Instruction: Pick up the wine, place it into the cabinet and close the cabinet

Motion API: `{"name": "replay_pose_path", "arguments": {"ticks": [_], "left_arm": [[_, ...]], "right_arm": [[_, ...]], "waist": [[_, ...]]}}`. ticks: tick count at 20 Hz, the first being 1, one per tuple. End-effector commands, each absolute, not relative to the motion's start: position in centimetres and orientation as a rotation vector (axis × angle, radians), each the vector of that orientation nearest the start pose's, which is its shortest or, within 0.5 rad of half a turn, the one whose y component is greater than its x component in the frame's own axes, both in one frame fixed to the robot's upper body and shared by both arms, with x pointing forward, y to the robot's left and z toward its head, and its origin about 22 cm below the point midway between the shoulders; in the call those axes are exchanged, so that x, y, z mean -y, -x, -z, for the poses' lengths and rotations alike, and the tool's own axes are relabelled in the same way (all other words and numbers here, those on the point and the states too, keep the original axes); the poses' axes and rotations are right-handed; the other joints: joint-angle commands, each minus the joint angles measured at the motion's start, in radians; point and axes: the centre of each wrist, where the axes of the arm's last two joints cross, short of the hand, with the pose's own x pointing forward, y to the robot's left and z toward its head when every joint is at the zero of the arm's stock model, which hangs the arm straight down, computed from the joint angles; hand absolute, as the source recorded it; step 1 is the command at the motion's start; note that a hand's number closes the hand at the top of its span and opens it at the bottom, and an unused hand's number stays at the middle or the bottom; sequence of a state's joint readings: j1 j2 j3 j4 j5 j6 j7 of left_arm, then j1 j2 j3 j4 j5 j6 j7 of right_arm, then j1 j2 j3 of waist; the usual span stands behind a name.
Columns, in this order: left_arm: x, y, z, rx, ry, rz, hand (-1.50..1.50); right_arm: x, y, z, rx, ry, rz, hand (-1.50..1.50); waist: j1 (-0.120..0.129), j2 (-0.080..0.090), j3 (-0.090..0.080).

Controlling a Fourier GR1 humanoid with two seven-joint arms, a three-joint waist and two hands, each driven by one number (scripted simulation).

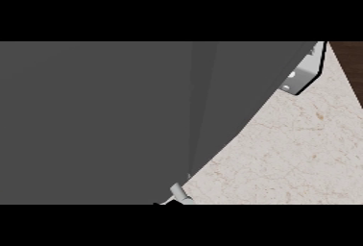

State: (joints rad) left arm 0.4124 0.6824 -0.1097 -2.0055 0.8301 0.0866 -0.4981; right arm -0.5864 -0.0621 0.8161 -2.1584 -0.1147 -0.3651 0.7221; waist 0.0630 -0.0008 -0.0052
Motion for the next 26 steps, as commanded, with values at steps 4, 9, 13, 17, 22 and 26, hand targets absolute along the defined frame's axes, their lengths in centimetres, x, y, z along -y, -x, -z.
{"name": "replay_pose_path", "arguments": {"ticks": [4,9,13,17,22,26], "left_arm": [[-34.4,-14.4,-8.9,1.954,0.243,-0.157,-1.5],[-36.0,-15.5,-8.6,1.956,0.26,-0.157,-1.5],[-37.5,-15.4,-9.7,1.959,0.243,-0.146,-1.5],[-38.0,-16.2,-10.0,1.965,0.232,-0.144,-1.5],[-38.0,-16.0,-9.8,1.976,0.213,-0.148,-1.5],[-39.3,-15.7,-10.9,1.975,0.207,-0.173,-1.5]], "right_arm": [[-1.0,-20.7,-23.5,1.651,-0.631,-0.698,1.5],[-3.6,-25.6,-25.9,1.692,-0.582,-0.694,1.5],[-5.0,-29.1,-26.4,1.642,-0.561,-0.706,1.5],[-5.1,-29.2,-26.7,1.343,-0.79,-0.922,1.5],[-4.1,-34.5,-24.9,1.218,-0.867,-0.839,1.5],[-3.8,-36.8,-24.0,1.399,-0.751,-0.746,1.5]], "waist": [[0.024,0.006,0.002],[0.024,0.017,0.001],[0.032,0.017,0.001],[0.035,0.028,0.001],[0.012,0.02,0.003],[-0.006,0.013,0.003]]}}
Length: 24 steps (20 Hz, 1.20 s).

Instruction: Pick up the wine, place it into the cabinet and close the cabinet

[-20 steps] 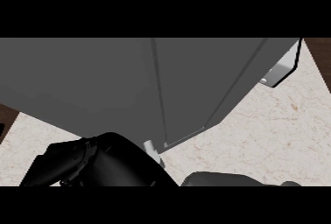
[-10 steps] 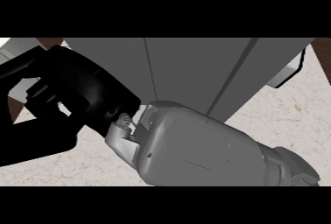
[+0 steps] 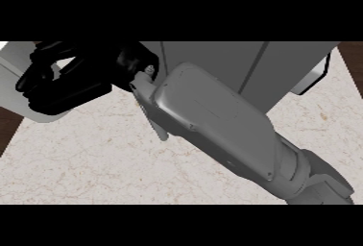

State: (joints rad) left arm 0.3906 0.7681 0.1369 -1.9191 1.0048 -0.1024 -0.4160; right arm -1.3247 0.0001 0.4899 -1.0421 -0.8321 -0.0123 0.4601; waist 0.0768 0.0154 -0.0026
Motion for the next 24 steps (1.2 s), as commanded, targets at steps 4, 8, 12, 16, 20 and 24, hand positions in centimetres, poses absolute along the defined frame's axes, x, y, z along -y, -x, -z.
{"name": "replay_pose_path", "arguments": {"ticks": [4,8,12,16,20,24], "left_arm": [[-39.3,-15.3,-11.0,1.957,0.209,-0.166,-1.5],[-39.4,-15.8,-11.7,1.985,0.201,-0.146,-1.5],[-39.3,-16.2,-12.4,1.98,0.235,-0.136,-1.5],[-37.9,-16.1,-12.0,1.978,0.3,-0.141,-1.5],[-37.2,-16.4,-12.2,1.977,0.339,-0.138,-1.5],[-36.1,-16.6,-12.6,1.944,0.381,-0.135,-1.5]], "right_arm": [[-1.0,-40.3,-23.7,1.479,-0.652,-0.666,1.5],[1.1,-41.7,-22.6,1.493,-0.601,-0.574,1.5],[3.9,-42.8,-21.5,1.508,-0.57,-0.543,1.5],[4.9,-43.2,-20.9,1.516,-0.571,-0.519,1.5],[6.3,-43.6,-20.5,1.545,-0.568,-0.479,1.5],[5.5,-43.5,-20.6,1.554,-0.593,-0.478,1.5]], "waist": [[-0.016,0.0,0.001],[-0.025,0.004,0.001],[-0.041,0.013,0.002],[-0.048,0.012,0.001],[-0.075,0.02,0.001],[-0.077,0.018,0.002]]}}
